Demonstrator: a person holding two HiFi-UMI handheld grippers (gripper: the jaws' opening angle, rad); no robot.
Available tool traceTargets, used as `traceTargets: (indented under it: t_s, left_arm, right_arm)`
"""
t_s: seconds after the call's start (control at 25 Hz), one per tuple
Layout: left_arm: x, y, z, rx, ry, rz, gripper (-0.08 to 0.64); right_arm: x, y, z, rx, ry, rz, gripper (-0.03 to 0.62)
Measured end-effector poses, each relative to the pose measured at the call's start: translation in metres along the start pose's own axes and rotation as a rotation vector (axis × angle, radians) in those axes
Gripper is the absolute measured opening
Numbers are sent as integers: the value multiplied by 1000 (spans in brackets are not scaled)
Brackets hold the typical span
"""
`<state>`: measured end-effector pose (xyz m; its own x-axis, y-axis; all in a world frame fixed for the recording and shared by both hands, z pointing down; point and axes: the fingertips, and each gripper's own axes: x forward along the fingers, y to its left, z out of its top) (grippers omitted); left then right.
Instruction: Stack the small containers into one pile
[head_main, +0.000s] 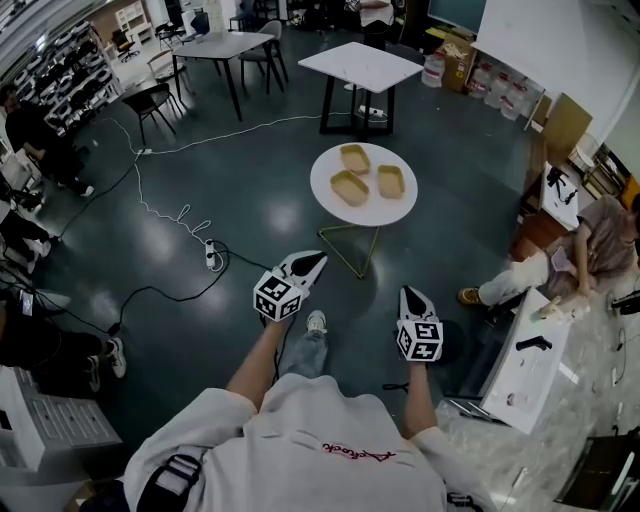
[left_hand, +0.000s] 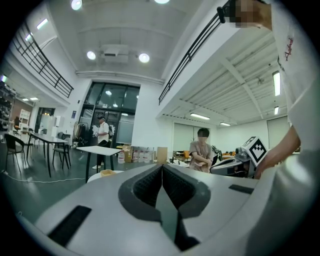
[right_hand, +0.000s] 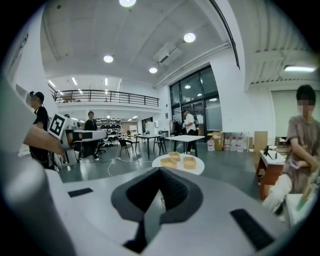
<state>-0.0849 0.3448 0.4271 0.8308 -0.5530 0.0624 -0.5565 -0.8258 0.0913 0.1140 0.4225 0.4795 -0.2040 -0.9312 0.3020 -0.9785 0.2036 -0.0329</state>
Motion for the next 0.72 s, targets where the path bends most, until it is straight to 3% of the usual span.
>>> traceTargets:
  t_s: [0.72]
  left_arm:
    - [97,100,-2,-31,-12,-16,11]
  right_arm:
    - [125,-42,25,-18,33,-3,20]
